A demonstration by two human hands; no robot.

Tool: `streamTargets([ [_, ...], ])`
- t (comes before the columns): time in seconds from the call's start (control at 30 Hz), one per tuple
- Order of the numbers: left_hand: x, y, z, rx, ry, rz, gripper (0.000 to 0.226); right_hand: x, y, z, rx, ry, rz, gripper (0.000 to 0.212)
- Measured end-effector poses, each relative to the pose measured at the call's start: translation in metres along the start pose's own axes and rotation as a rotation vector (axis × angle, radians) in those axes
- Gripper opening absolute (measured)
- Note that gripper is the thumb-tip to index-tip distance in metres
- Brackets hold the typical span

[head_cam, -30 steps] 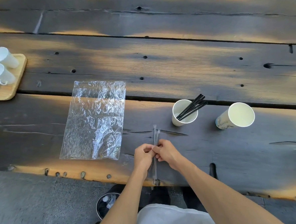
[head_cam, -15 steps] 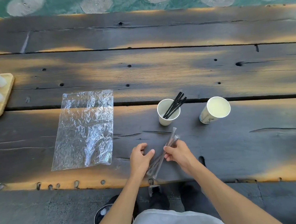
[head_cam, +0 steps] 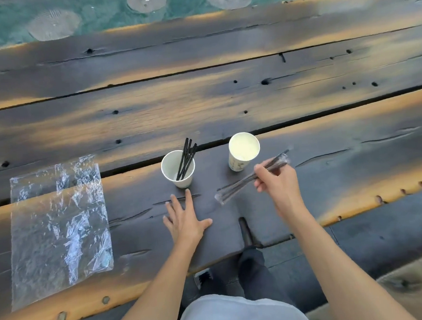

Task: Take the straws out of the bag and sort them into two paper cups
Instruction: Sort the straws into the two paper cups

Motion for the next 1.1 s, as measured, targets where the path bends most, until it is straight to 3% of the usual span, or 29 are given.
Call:
streamTargets([
  [0.17, -0.013, 0.006, 0.014, 0.085, 0.158, -0.007, 0.116, 0.036, 0.027, -0.029, -0.206, 0.142, -0.100, 0.004],
  [0.3, -0.015, 0.009, 0.017, 0.091, 0.199, -0.017, 0.115, 0.046, 0.052, -0.035, -0.279, 0.190, -0.107, 0.009],
  [0.6, -0.015, 0.010, 0.019, 0.078, 0.241, -0.016, 0.114, 0.010, 0.097, -0.002, -0.142, -0.092, 0.021, 0.011],
  [0.87, -0.016, 0.010, 0.019, 0.080, 0.236, -0.017, 0.113, 0.002, 0.100, 0.004, -0.072, -0.153, 0.022, 0.016],
  [0.93, -0.015, 0.010, 0.019, 0.080, 0.229, -0.012, 0.113, 0.009, 0.099, 0.003, -0.122, -0.111, -0.005, 0.027],
  [1.0, -0.015, 0.010, 0.020, 0.085, 0.221, -0.005, 0.113, 0.020, 0.098, -0.001, -0.212, -0.056, -0.042, 0.060],
  [1.1, -0.008, 0.009, 0.018, 0.089, 0.181, 0.010, 0.107, 0.048, 0.088, 0.002, -0.296, -0.033, -0.161, 0.062],
])
Point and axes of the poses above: each hand's wrist, its own y-axis towards the middle knuckle, its own z-axis out of the palm, x = y × z, the point moved 5 cm from there along y, towards the middle knuckle, and after that the axes turned 1 degree about -y, right-handed, at the moved point
